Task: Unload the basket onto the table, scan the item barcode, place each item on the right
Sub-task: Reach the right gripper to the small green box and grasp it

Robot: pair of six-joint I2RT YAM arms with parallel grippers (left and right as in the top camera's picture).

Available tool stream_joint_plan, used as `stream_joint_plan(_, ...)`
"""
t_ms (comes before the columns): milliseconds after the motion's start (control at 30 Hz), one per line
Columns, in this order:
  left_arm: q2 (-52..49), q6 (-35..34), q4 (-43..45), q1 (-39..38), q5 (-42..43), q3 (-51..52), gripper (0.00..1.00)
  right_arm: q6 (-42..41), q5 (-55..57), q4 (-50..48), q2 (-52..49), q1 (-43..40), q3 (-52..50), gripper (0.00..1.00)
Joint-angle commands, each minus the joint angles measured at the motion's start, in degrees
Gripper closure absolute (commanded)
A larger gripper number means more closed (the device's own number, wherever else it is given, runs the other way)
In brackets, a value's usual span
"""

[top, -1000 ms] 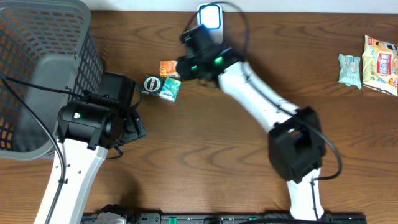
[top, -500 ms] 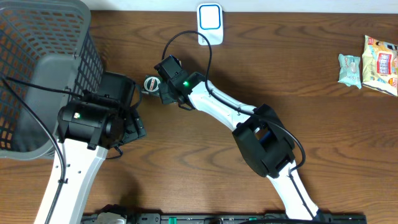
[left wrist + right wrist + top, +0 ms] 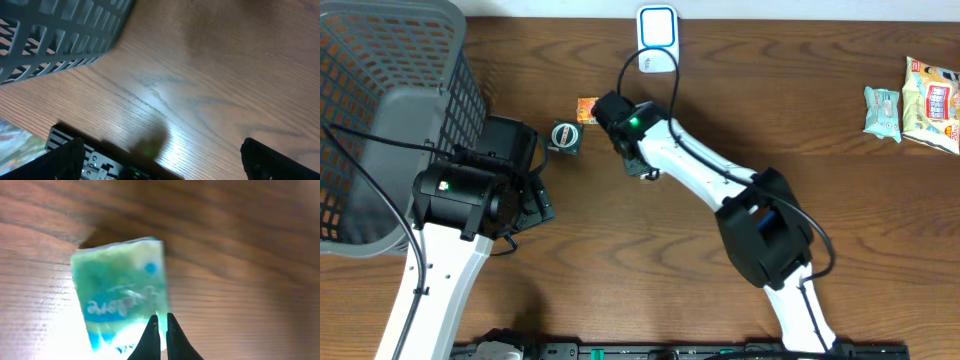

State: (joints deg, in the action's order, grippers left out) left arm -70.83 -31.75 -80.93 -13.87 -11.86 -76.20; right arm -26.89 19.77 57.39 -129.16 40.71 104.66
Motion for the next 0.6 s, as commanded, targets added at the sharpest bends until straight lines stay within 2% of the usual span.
stream_joint_plan(0, 0.1, -0.7, -0.2, 0.3, 0.3, 0.0, 0.02, 2.7, 1.7, -0.4, 7.1, 0.8, 0.0, 0.92)
stream_joint_plan(33, 0.1, -0.7, -0.2, 0.3, 0.3, 0.0, 0.02, 2.8, 0.7, -1.1, 8.0, 0.9, 0.0, 0.84)
stream_joint_plan(133, 0.1, -0.7, -0.2, 0.3, 0.3, 0.0, 0.02, 2.8, -1.6, -3.9, 8.9, 1.3, 0.0, 0.74)
stream_joint_plan(167, 0.1, -0.7, -0.2, 0.3, 0.3, 0.0, 0.02, 2.8, -1.8, -4.3, 8.8, 1.4, 0.0, 0.65)
stream_joint_plan(233, 0.1, -0.7, -0.2, 0.3, 0.3, 0.0, 0.02, 3.9, -2.4, -4.8, 7.8, 1.6, 0.0, 0.56)
stream_joint_plan(433, 0.1, -0.7, -0.2, 0.3, 0.3, 0.0, 0.02, 7.8, -6.6, -6.2, 2.8, 2.3, -0.1, 0.57)
stream_joint_plan(567, 0.1, -0.7, -0.2, 0.3, 0.3, 0.0, 0.02, 9.0, -4.3, -5.9, -0.1, 3.1, -0.1, 0.6)
